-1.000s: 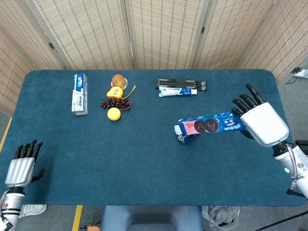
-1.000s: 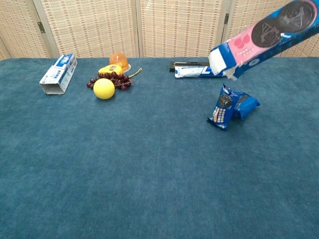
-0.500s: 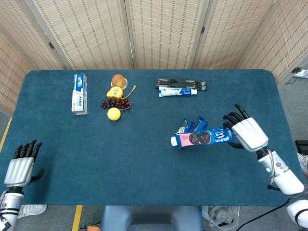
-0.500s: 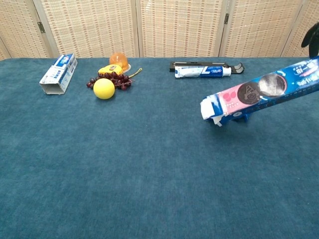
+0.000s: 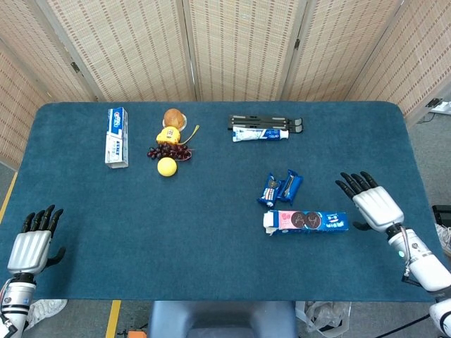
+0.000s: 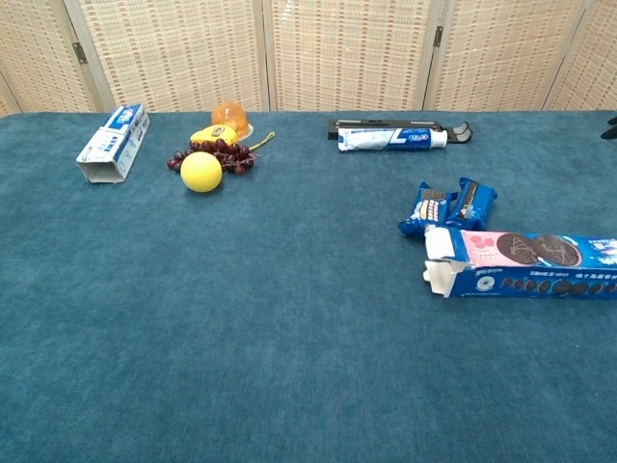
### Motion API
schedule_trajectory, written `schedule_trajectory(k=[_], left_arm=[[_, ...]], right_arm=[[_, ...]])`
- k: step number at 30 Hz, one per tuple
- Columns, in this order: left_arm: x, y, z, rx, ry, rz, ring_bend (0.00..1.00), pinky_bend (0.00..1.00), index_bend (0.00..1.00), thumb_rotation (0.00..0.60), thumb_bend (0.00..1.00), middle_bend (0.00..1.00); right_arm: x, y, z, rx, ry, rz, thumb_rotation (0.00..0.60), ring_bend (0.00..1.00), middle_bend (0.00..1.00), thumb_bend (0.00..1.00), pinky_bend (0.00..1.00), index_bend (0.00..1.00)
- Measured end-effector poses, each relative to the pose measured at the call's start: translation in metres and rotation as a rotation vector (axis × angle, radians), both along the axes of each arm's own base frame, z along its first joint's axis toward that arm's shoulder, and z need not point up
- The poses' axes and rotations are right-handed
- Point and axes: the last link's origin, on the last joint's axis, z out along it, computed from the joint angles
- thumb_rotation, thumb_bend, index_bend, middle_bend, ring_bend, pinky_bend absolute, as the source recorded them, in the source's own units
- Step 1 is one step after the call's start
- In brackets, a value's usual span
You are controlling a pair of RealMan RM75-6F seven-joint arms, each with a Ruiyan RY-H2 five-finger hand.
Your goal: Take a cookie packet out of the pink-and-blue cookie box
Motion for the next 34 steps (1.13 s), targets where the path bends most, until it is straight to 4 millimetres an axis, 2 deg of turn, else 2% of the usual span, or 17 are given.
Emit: schedule_trajectory(k=[7,14,18,22,29,34], left_arm=[[0.003,-0.002,0.003,0.005,-0.019,-0.022,0.00,0.00,0.00,0.600,0.36,0.00],[0.006,-0.007,0.004,-0.007,-0.029,-0.052,0.00,0.00,0.00,0.600,0.36,0.00],[0.009,-0.008,0.005,-0.009,-0.037,-0.073,0.00,0.00,0.00,0.600,0.36,0.00],[0.011,-0.012,0.006,-0.013,-0.045,-0.096,0.00,0.00,0.00,0.600,0.36,0.00],[0.012,-0.014,0.008,-0.002,-0.039,-0.117,0.00,0.00,0.00,0.600,0.36,0.00],[0.009,-0.014,0.011,0.020,-0.032,-0.104,0.00,0.00,0.00,0.600,0.36,0.00]], right_arm=[[0.001,0.018,0.021,-0.020,-0.115,-0.057,0.600,0.00,0.00,0.22,0.00,0.00],[0.000,0.053,0.033,-0.170,-0.234,0.025,0.600,0.00,0.00,0.22,0.00,0.00],[-0.009,0.079,0.023,-0.258,-0.283,0.045,0.600,0.00,0.00,0.22,0.00,0.00],[-0.025,0.094,0.007,-0.292,-0.295,0.020,0.600,0.00,0.00,0.22,0.00,0.00],[-0.042,0.096,-0.007,-0.260,-0.365,-0.053,0.600,0.00,0.00,0.22,0.00,0.00],[-0.040,0.098,-0.004,-0.297,-0.343,-0.019,0.600,0.00,0.00,0.22,0.00,0.00]])
